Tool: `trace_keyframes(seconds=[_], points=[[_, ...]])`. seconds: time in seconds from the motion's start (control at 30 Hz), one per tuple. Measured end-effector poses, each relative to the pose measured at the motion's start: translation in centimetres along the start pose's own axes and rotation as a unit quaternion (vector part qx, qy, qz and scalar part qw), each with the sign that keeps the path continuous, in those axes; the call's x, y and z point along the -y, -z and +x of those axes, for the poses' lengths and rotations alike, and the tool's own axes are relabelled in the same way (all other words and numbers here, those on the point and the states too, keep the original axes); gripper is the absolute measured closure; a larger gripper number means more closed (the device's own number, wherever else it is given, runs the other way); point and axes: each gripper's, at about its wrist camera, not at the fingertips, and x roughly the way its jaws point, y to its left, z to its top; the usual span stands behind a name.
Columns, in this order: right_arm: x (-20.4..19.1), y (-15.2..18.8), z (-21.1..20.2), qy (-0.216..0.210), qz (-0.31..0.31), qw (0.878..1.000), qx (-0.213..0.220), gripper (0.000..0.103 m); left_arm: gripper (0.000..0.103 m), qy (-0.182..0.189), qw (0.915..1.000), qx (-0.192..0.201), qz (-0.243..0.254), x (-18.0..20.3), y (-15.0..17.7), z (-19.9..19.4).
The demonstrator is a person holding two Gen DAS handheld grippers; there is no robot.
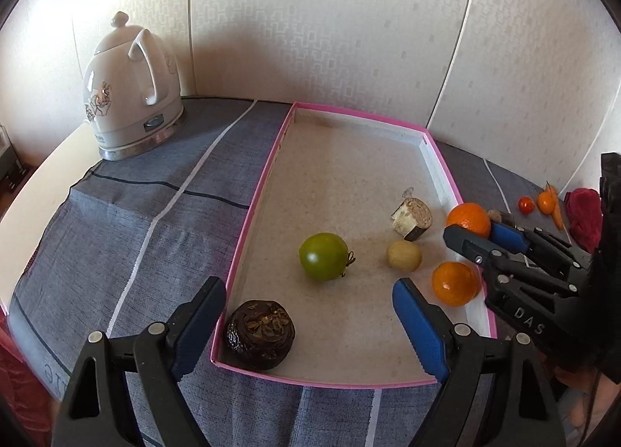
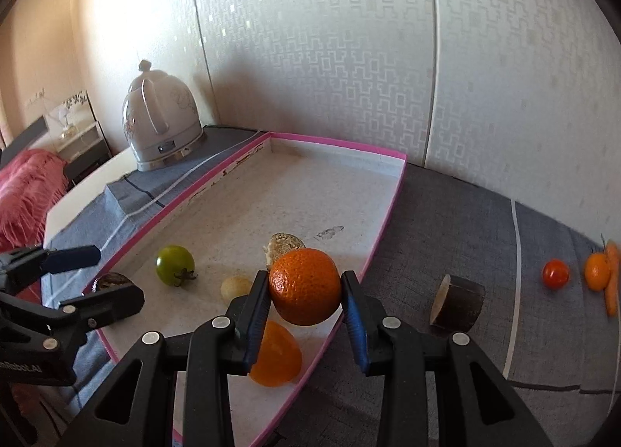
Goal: Organize fruits
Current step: 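Lower the large orange into the tray and open the right tool, then move the left tool to the dark eggplant slice while right approaches the red tomato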
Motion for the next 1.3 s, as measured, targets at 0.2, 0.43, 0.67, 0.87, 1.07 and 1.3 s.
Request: trace_keyframes(seconds=[0.2, 0.43, 0.67, 0.87, 1.07, 1.3], points=[[-0.8, -0.1, 0.9, 0.016, -0.028, 0.999, -0.009, 0.065, 0.015, -0.002, 0.9999, 0.0, 0.013, 0.5, 0.3, 0.0], [0.8, -0.2, -0.3, 0.066, 0.002, 0.998, 0.011, 0.058, 0.015, 0.0, 0.9997, 0.003, 0.025, 1.2, 0.4, -0.2], [4.4, 0.0, -1.4, 0.061, 0.094, 0.994, 0.0, 0.058, 0.015, 0.0, 0.9997, 0.002, 0.026, 1.4, 0.3, 0.1], [5.7, 0.5, -2.2, 0.062, 0.125, 0.99, -0.001, 0.057, 0.014, 0.001, 0.9993, 0.007, 0.038, 2.4, 0.1, 0.4], [6.5, 1.1, -2.3, 0.065, 0.14, 0.988, -0.013, 0.057, 0.014, 0.009, 0.998, 0.019, 0.061, 4.1, 0.2, 0.4], [7.3, 1.6, -2.9, 0.07, 0.144, 0.987, -0.015, 0.057, 0.011, 0.049, 0.9958, 0.027, 0.073, 6.1, 0.1, 0.2]])
